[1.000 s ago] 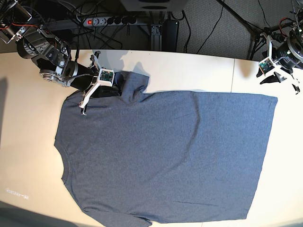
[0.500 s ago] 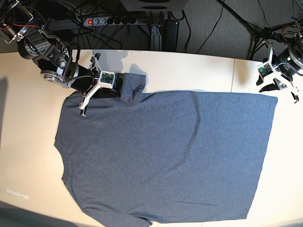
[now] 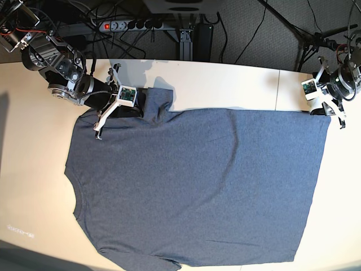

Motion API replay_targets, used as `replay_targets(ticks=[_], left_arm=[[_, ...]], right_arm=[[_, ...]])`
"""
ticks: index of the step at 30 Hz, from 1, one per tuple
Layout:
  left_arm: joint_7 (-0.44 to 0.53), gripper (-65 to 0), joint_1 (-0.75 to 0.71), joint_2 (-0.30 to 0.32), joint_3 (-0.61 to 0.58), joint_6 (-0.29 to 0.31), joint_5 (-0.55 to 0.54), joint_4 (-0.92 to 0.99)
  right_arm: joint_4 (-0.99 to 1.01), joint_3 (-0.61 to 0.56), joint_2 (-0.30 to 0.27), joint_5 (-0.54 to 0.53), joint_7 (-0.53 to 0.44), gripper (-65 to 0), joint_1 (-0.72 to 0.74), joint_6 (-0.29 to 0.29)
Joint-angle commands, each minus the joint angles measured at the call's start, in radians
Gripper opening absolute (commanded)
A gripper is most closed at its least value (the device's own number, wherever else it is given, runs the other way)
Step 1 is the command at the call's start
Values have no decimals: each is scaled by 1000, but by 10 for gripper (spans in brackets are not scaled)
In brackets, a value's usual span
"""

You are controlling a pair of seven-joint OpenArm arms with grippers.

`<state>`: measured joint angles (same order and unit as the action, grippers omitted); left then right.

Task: Fold the T-shirt properly
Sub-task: 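Grasp the opposite shoulder corner of the shirt with the left gripper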

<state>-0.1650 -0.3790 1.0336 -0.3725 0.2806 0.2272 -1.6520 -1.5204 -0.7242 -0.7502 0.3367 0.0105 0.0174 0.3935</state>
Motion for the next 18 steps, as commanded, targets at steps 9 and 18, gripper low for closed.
replay_targets(ticks=[9,18], left_arm=[[12,-359,136,22,-132,-11,-2,105],[35,-360,264,22,-305,-7,-3,197]], right_arm=[[18,-5,-17,29,95,-650,-6,32],[18,-5,-17,30,95,-650,-6,32]])
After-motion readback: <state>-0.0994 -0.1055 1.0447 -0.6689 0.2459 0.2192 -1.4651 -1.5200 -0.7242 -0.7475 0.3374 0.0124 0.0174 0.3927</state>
